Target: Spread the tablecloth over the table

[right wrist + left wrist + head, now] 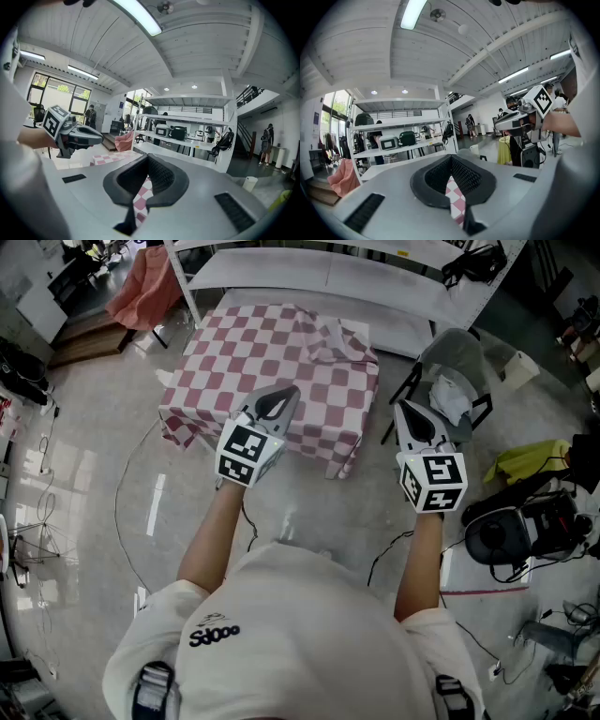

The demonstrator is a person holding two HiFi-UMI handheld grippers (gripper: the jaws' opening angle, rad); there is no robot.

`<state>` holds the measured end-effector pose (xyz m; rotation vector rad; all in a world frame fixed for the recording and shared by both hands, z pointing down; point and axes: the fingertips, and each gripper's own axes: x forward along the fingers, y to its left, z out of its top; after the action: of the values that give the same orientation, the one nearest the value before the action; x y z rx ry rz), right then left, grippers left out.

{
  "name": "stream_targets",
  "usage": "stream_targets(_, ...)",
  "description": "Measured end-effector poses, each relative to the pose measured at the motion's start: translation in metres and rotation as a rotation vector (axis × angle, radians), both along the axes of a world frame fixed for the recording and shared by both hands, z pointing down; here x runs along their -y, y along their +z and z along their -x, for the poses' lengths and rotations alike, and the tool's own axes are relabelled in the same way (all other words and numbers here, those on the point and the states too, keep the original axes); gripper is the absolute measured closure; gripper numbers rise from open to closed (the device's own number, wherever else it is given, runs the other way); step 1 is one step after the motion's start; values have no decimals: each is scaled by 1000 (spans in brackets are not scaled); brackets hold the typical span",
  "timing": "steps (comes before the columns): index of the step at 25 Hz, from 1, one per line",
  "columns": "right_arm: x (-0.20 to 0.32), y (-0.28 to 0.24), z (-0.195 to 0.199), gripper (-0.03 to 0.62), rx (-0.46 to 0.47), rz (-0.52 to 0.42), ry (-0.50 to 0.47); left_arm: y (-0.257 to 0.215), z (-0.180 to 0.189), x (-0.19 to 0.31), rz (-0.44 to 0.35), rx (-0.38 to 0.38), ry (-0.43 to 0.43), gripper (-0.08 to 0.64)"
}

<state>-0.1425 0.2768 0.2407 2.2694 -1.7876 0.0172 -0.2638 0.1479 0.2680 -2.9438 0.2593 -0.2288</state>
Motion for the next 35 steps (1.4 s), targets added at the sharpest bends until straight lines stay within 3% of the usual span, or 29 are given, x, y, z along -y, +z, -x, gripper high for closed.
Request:
stream_targets(12,-17,10,-30,571,-5,-7,-43,12,-23,-17,11,11,-51,532)
stream_targets(22,-37,35,-74,571,56,-7,-74,28,-45,-37,48,17,-116,531)
stream_targets(28,-6,36,-102,571,31,-7,-93,31,-74,-8,39,23,-133,531)
stream_targets(35,65,46,-149,571,8,31,-103,41,-127,65,53,7,-136,531)
